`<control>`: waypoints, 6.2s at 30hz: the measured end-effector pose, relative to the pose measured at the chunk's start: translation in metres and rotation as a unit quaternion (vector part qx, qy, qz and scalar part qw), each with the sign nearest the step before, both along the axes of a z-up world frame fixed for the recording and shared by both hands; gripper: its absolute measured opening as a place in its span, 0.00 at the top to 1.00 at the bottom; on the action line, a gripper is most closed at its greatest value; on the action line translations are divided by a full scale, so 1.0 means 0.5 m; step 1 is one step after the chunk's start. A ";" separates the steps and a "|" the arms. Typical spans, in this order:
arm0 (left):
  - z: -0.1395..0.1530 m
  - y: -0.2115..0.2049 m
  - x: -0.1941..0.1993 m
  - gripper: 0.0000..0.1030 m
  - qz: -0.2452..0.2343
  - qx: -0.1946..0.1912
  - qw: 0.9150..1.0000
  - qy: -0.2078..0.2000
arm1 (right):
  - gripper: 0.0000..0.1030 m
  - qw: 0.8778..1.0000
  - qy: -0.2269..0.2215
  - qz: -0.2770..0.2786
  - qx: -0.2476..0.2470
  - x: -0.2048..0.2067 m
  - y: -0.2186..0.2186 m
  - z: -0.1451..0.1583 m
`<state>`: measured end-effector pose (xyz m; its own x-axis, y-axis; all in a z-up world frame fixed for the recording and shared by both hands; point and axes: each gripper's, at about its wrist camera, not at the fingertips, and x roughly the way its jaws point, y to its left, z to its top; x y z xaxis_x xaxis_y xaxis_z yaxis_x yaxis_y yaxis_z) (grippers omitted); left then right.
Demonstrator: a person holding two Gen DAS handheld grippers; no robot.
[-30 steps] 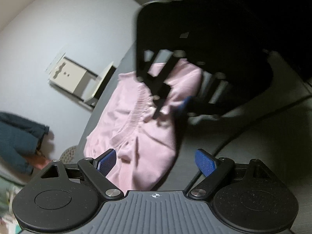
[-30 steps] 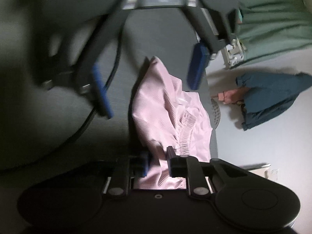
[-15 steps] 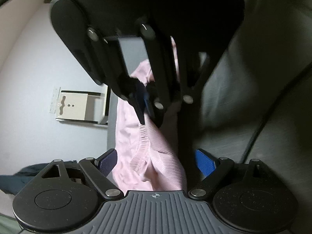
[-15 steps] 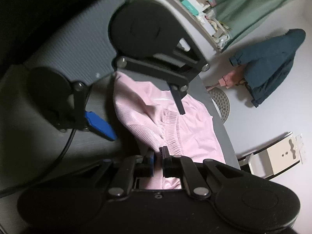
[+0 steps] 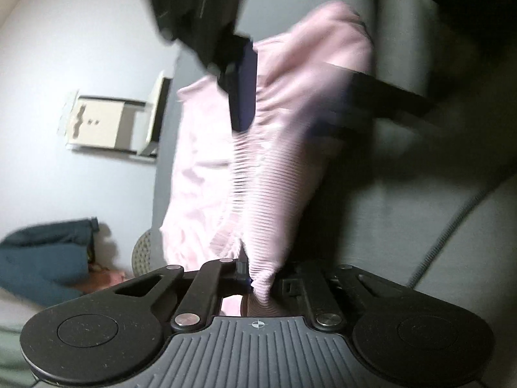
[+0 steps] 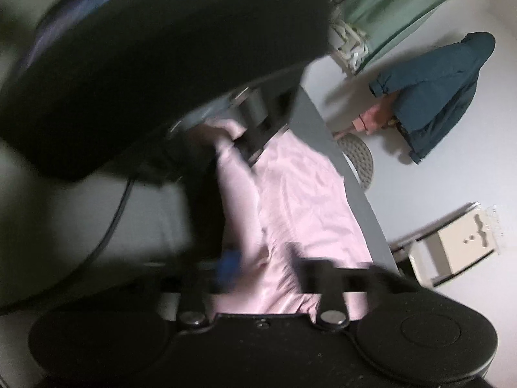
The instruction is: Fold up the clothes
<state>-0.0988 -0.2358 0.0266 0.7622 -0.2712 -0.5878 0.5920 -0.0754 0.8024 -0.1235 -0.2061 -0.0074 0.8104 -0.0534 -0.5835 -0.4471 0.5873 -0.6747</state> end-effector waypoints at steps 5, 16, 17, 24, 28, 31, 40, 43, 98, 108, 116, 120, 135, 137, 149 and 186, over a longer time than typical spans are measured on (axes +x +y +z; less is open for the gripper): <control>0.040 -0.013 0.018 0.93 0.025 -0.040 0.998 0.030 | 0.34 0.999 -0.007 0.013 -0.042 -0.006 0.025 -0.037; 0.070 0.066 0.074 0.92 0.066 -0.104 0.990 0.068 | 0.35 0.980 -0.062 -0.041 -0.186 0.024 -0.012 -0.082; 0.066 0.069 0.080 0.92 0.064 -0.101 0.991 0.065 | 0.41 0.979 -0.059 -0.042 -0.192 0.027 -0.016 -0.084; 0.016 0.063 0.038 0.93 0.008 -0.018 1.000 0.000 | 0.92 0.985 -0.007 -0.031 -0.170 0.024 -0.025 -0.072; 0.020 0.084 0.007 0.93 -0.007 -0.011 1.000 -0.007 | 0.93 0.990 0.036 -0.002 -0.133 -0.008 0.001 -0.033; 0.031 0.117 -0.030 0.93 -0.024 0.007 1.000 -0.003 | 0.93 0.988 0.066 0.032 -0.132 -0.044 0.025 -0.010; 0.134 0.187 -0.183 0.93 -0.074 0.031 0.986 0.147 | 0.93 0.963 0.223 0.142 -0.060 -0.186 0.044 0.083; 0.166 0.188 -0.188 0.93 -0.079 0.040 0.975 0.206 | 0.92 0.951 0.262 0.163 -0.027 -0.189 0.031 0.114; 0.201 0.465 0.152 0.50 0.385 -0.533 0.682 0.320 | 0.54 0.744 0.280 -0.199 0.574 0.204 -0.486 0.035; 0.173 0.438 0.108 0.49 0.364 -0.496 0.724 0.313 | 0.55 0.766 0.259 -0.225 0.543 0.210 -0.462 0.056; 0.139 0.396 0.162 0.49 0.346 -0.548 0.680 0.343 | 0.54 0.755 0.230 -0.268 0.553 0.190 -0.467 0.066; 0.107 0.439 0.166 0.49 0.342 -0.609 0.610 0.374 | 0.54 0.761 0.215 -0.280 0.544 0.176 -0.455 0.072; 0.091 0.442 0.197 0.50 0.319 -0.664 0.577 0.353 | 0.49 0.741 0.221 -0.299 0.559 0.194 -0.457 0.066; 0.092 0.444 0.214 0.50 0.322 -0.667 0.572 0.352 | 0.50 0.730 0.224 -0.302 0.571 0.196 -0.465 0.061; 0.055 0.455 0.248 0.50 0.337 -0.690 0.506 0.393 | 0.49 0.711 0.232 -0.303 0.591 0.197 -0.472 0.048; 0.106 0.435 0.289 0.28 0.398 -0.649 0.521 0.386 | 0.88 0.748 0.228 -0.292 0.550 0.189 -0.477 0.060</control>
